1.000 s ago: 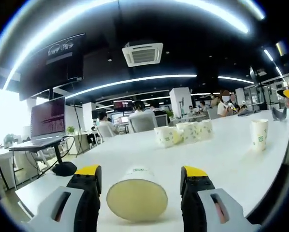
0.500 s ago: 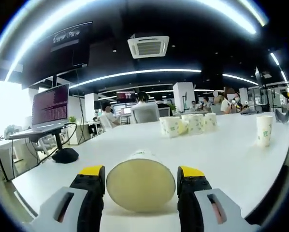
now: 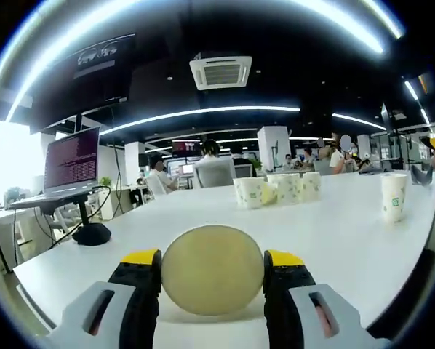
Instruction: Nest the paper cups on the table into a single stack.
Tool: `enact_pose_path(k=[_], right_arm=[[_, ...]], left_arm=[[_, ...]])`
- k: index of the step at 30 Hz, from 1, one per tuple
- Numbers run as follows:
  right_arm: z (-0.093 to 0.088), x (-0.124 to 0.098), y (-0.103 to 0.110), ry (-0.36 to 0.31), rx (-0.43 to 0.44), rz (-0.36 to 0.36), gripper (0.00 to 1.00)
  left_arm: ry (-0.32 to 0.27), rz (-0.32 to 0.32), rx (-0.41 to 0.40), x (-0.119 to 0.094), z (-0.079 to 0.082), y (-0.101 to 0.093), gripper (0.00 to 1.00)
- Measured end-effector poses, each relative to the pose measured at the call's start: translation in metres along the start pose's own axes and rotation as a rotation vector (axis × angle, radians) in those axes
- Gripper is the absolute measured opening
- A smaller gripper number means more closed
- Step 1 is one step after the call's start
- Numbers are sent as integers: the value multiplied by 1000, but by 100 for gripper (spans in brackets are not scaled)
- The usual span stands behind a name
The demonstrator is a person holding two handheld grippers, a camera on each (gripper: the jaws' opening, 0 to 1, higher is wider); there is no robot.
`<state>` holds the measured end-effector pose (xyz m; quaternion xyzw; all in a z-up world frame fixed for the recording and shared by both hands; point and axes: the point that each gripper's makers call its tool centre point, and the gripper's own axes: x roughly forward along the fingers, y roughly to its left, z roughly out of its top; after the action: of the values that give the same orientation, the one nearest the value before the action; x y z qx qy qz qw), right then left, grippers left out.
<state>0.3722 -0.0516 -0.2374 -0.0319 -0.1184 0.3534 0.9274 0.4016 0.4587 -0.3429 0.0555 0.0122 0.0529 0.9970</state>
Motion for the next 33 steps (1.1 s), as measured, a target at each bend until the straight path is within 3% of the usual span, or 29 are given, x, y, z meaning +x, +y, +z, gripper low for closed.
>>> enact_pose_path(k=[13, 20, 33], right_arm=[[2, -2, -4, -1, -6, -10, 47], [2, -3, -6, -3, -6, -12, 47], [3, -2, -2, -5, -7, -7, 47]], left_arm=[[-74, -32, -8, -3, 32, -20, 60], [-116, -37, -19, -1, 48, -19, 61], [-113, -58, -1, 32, 68, -13, 64]])
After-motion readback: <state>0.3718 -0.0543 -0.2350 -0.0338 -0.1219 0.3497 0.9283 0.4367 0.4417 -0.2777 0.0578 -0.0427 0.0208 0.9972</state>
